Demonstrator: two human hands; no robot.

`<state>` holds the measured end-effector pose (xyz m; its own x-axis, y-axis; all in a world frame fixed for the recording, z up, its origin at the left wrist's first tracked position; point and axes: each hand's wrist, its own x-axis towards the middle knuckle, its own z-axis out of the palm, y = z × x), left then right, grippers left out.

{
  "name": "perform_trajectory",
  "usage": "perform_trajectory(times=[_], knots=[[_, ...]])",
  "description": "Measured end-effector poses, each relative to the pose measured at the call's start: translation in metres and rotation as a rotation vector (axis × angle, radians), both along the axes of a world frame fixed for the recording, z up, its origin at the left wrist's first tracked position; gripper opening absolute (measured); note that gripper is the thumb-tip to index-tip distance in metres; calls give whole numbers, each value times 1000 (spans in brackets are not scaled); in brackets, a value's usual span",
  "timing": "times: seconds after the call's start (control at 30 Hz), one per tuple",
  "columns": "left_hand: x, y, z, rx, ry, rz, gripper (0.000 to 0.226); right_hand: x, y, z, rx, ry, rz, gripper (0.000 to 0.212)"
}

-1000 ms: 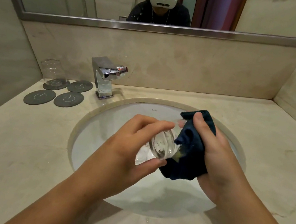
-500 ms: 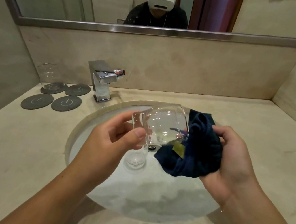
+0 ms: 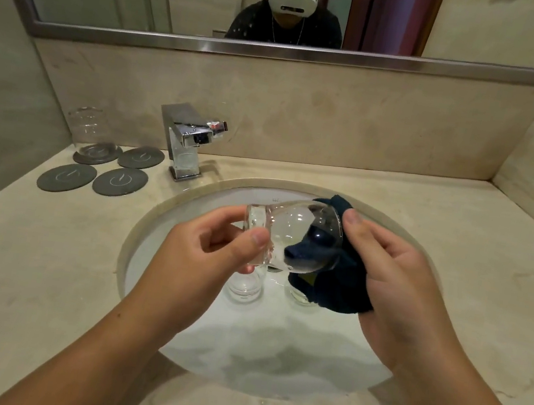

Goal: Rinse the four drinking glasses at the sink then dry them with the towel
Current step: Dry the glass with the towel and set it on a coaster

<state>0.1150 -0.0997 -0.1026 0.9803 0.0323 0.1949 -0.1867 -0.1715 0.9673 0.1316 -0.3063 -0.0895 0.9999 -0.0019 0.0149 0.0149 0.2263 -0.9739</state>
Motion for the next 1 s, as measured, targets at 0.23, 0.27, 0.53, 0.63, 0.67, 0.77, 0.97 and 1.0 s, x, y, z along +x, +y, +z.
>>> perform_trajectory(times=[0.23,0.27,0.53,0.63,0.67,0.77,0.97,1.0], knots=[[3,3,2,-185,129,60,17,-2,-9,0,-127,-73,242,32],[3,4,3,-196,155,68,20,-2,-11,-1,-162,-84,282,31],[4,6,1,-200,275,1,55,-8,-9,4,-474,-28,488,43],[4,4,2,-182,284,-7,51,-11,-7,9,-492,22,540,36],[4,3,2,-170,285,-7,51,-12,-7,9,-499,34,554,33],[3,1,2,-123,282,-31,54,-12,-7,9,-496,68,575,24],[-1,2,1,24,187,-81,44,-8,-10,9,-329,196,599,24],[-1,2,1,32,169,-101,40,-8,-11,9,-299,218,597,24]])
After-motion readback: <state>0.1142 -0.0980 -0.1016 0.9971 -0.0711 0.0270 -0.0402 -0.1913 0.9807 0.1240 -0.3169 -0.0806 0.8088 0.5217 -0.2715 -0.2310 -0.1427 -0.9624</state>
